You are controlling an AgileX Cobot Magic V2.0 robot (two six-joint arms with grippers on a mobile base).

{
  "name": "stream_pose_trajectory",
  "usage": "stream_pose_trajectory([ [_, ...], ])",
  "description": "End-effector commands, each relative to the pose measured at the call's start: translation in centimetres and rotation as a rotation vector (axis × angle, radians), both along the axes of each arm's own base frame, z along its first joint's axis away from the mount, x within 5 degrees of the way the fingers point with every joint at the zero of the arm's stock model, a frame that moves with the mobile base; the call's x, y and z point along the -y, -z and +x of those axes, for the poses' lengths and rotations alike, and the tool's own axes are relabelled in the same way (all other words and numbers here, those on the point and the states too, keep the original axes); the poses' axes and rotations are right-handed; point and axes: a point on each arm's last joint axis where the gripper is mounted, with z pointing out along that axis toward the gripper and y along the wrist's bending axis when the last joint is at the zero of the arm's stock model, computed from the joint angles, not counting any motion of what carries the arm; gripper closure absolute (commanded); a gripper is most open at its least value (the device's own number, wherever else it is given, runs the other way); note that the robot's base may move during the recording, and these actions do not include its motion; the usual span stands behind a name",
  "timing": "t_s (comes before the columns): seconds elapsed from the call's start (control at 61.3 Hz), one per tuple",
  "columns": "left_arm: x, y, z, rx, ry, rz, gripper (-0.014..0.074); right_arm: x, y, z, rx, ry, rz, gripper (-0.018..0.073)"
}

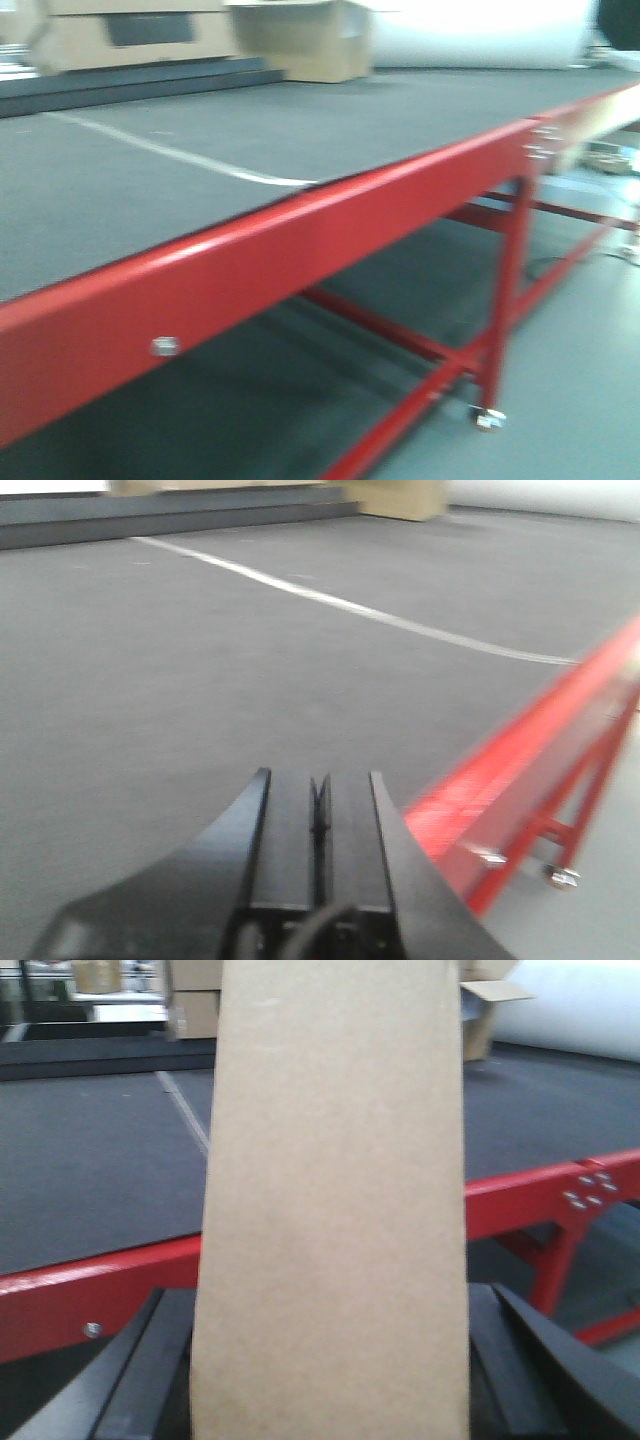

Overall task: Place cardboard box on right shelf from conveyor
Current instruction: 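Drive the base to the steel shelf holding the box in the right gripper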

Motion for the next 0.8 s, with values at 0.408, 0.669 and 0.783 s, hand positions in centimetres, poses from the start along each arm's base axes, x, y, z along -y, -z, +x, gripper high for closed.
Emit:
stream_pose_trajectory([
  [0.408,-0.22,-0.6,-0.05,0.091,-0.035,-0.013,0.0713,0.01,-1.69,-0.14,0.116,-0.002,0.019,0.0387],
  [0.669,-0.25,-0.6,-0.05,0.091,-0.04,-0.013,0.0713,0.01,-1.69,-0.14,0.116,-0.002,0.019,0.0387],
  [0.783,-0.25,-0.6,-0.05,0.091,-0.04,-0.013,0.0713,0.01,-1.69,-0.14,0.116,-0.002,0.019,0.0387],
])
